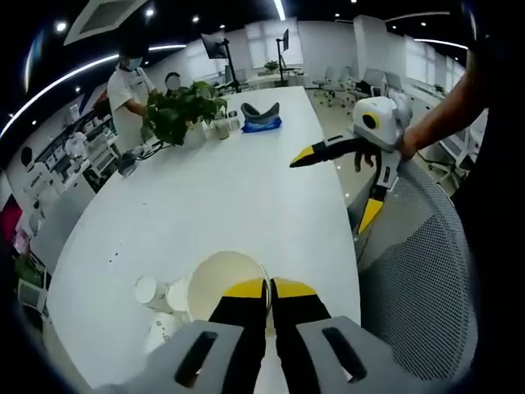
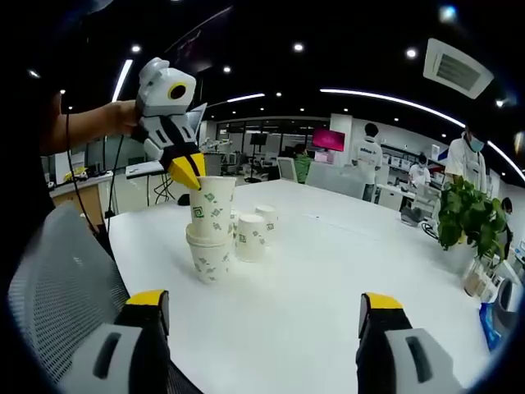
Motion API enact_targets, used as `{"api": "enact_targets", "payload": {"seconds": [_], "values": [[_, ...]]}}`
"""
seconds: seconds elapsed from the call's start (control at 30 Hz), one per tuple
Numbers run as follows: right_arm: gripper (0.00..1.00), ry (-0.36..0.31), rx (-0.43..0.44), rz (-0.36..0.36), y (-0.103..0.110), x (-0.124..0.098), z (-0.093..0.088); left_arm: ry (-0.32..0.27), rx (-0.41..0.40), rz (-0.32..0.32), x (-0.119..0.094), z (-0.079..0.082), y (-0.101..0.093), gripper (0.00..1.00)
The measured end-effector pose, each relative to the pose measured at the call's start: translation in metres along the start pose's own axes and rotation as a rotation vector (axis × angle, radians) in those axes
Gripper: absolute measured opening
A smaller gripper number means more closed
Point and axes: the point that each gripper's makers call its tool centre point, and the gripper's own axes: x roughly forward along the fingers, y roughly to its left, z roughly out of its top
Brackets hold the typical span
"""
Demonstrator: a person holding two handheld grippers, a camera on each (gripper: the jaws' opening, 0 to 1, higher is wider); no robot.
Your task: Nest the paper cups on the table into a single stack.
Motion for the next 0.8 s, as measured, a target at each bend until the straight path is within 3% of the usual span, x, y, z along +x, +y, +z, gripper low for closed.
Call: {"api": "enact_targets", "payload": {"seconds": [0.2,0.4,0.57,0.8], "values": [[0.97,-0.004,0.003,-0.008,-0.002,-0.001,0.001,0.041,-0.022,-0.004,0.017,-0.019,0.000,0.00],[0.97,-0.003,0.005,-0.011,-0.002,-0.001,0.000,0.042,-0.081,-0.012,0.032,-0.033,0.004,0.00],[0.97,-0.001,0.008,-0.008,-0.002,0.000,0.000,0.043,-0.145,-0.060,0.041,-0.041,-0.002,0.00],[0.96,0.001,0.009,-0.012,-0.003,0.000,0.000,0.040,-0.161,-0.099,0.047,-0.046,-0.007,0.01]]}}
